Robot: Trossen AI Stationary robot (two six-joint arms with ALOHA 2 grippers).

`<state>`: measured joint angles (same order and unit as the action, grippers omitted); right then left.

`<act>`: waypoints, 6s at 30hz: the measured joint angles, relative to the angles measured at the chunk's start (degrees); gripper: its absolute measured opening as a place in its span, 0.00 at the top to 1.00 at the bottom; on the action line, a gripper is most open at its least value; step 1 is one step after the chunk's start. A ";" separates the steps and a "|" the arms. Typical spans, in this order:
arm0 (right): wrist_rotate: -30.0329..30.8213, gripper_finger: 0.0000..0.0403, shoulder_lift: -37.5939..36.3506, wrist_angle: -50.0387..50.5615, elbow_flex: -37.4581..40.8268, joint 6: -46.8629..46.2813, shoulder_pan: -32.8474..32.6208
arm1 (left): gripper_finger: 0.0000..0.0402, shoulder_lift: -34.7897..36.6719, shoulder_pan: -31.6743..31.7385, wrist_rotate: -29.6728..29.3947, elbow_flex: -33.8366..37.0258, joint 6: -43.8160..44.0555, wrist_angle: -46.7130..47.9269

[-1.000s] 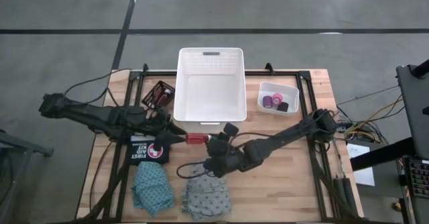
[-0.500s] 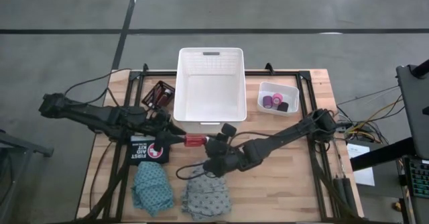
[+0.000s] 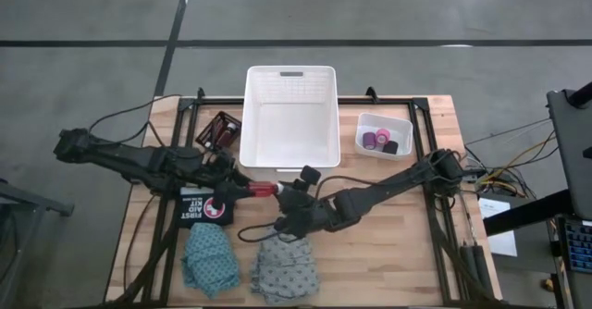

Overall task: Pick & Place Medicine items
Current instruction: Put the red medicine bottle into the black bin

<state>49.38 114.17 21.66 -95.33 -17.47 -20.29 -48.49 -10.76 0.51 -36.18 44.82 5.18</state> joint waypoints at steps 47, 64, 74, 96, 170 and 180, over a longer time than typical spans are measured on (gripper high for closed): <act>-1.69 0.59 0.33 -0.19 0.00 0.40 0.04 | 0.63 -0.04 0.02 -1.54 0.00 1.49 2.24; -1.48 0.48 0.37 -1.08 0.00 0.58 0.11 | 0.63 -0.04 0.02 -1.42 0.00 1.51 2.37; -1.43 0.31 0.37 -1.48 -0.02 0.02 0.09 | 0.63 -0.04 0.02 -1.61 0.00 1.53 2.39; -3.36 0.14 -0.07 -0.59 -0.02 0.06 -2.54 | 0.63 5.00 -0.02 -1.02 -8.18 -2.79 9.50; -7.40 0.14 -0.17 5.61 -0.02 -4.37 -0.63 | 0.63 8.22 29.09 -33.41 11.51 -14.46 32.16; -7.40 0.14 -0.17 5.81 -0.02 -4.38 -0.64 | 0.63 8.22 29.42 -36.36 16.53 -16.96 20.56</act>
<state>41.98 113.99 27.47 -95.35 -21.86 -20.93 -40.27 18.65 -35.85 -19.65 27.86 25.74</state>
